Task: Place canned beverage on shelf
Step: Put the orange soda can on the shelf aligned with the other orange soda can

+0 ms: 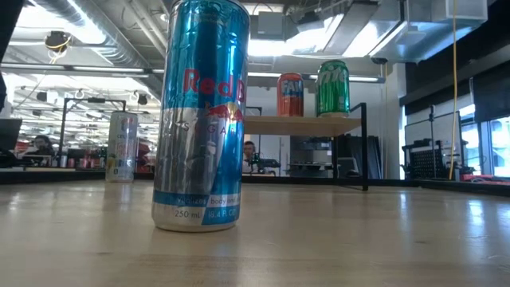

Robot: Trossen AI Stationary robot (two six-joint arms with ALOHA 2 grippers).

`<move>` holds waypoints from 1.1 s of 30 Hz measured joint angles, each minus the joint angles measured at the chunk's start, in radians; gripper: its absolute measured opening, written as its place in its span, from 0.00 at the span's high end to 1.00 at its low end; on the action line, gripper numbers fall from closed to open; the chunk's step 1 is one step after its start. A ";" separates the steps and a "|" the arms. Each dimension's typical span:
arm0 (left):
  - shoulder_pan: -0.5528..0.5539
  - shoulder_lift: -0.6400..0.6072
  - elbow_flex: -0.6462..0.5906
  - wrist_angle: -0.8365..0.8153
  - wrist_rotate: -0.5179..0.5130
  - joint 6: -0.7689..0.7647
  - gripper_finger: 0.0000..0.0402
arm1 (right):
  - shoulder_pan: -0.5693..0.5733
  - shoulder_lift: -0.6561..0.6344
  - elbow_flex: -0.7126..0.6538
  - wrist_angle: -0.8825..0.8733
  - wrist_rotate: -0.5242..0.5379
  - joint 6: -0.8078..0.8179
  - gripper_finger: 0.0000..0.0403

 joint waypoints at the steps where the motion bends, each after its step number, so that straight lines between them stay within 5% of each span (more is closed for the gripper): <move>1: 0.001 0.000 -0.001 0.016 -0.001 0.007 0.34 | 0.000 0.011 0.000 -0.001 -0.003 0.000 0.99; 28: 0.059 0.081 0.002 0.121 -0.066 0.112 0.34 | 0.025 0.140 -0.006 -0.093 0.008 -0.010 1.00; 33: 0.099 0.106 0.004 0.158 -0.074 0.148 0.34 | 0.026 0.096 0.050 -0.247 0.132 -0.046 1.00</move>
